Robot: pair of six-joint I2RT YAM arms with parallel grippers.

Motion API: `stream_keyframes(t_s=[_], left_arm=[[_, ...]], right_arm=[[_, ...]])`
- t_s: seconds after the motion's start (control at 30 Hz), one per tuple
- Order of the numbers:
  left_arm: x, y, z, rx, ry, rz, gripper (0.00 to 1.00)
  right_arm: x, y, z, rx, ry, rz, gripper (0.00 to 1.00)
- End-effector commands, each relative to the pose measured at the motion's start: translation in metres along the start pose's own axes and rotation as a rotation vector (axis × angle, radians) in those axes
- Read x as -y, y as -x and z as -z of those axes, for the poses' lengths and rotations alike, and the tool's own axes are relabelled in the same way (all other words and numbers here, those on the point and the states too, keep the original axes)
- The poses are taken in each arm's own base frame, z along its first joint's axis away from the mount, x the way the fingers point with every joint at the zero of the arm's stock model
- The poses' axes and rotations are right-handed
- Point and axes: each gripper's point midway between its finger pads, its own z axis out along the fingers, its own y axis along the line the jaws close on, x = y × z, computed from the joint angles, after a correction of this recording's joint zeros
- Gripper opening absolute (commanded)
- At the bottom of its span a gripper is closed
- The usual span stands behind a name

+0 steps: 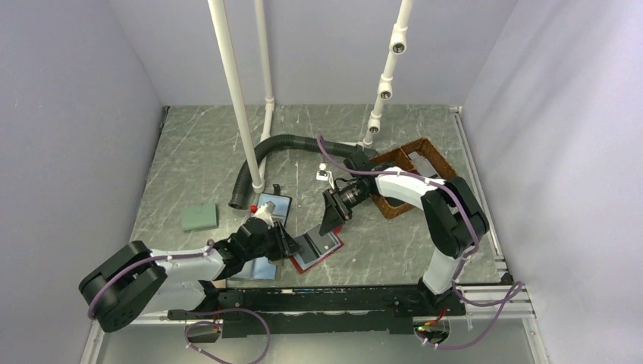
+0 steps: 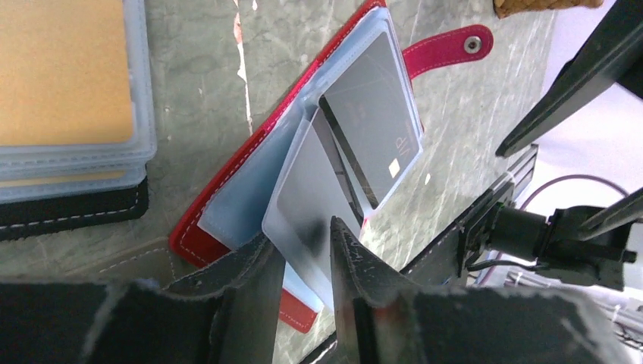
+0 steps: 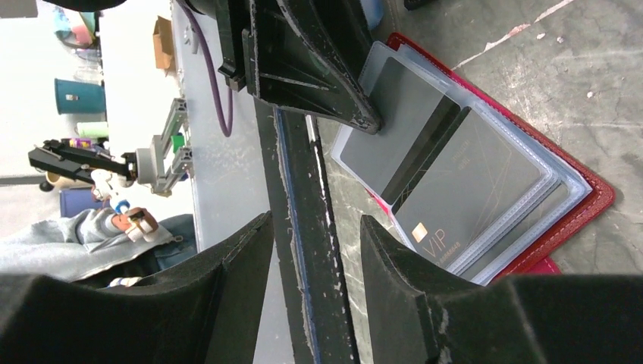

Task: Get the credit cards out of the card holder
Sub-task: Remove the credit card from the card holder.

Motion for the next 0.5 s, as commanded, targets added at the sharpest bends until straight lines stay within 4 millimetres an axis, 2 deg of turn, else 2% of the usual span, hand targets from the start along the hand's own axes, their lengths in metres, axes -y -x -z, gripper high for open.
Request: stream_keyframes(t_s=[0.0, 0.07, 0.13, 0.17, 0.23, 0.27, 0.47], left_arm=[[0.013, 0.012, -0.009, 0.038, -0.031, 0.067, 0.35], [0.012, 0.012, -0.011, 0.039, -0.025, 0.090, 0.38], [0.013, 0.014, -0.012, 0.046, -0.022, 0.097, 0.35], [0.014, 0.015, -0.012, 0.053, -0.024, 0.098, 0.29], [0.016, 0.018, -0.011, 0.067, -0.038, 0.087, 0.07], [0.018, 0.019, -0.010, 0.073, -0.053, 0.069, 0.00], [0.049, 0.026, 0.003, 0.093, -0.193, -0.144, 0.00]], right_arm=[[-0.001, 0.000, -0.003, 0.004, 0.034, 0.012, 0.49], [-0.001, -0.001, -0.003, 0.005, 0.033, 0.007, 0.49], [-0.001, -0.002, -0.004, 0.005, 0.033, 0.007, 0.49], [-0.001, -0.002, -0.004, 0.005, 0.033, 0.007, 0.49], [-0.001, -0.002, -0.003, 0.006, 0.035, 0.011, 0.49], [-0.002, -0.002, -0.003, 0.006, 0.039, 0.012, 0.48], [-0.022, -0.004, -0.002, 0.035, 0.114, 0.090, 0.49]])
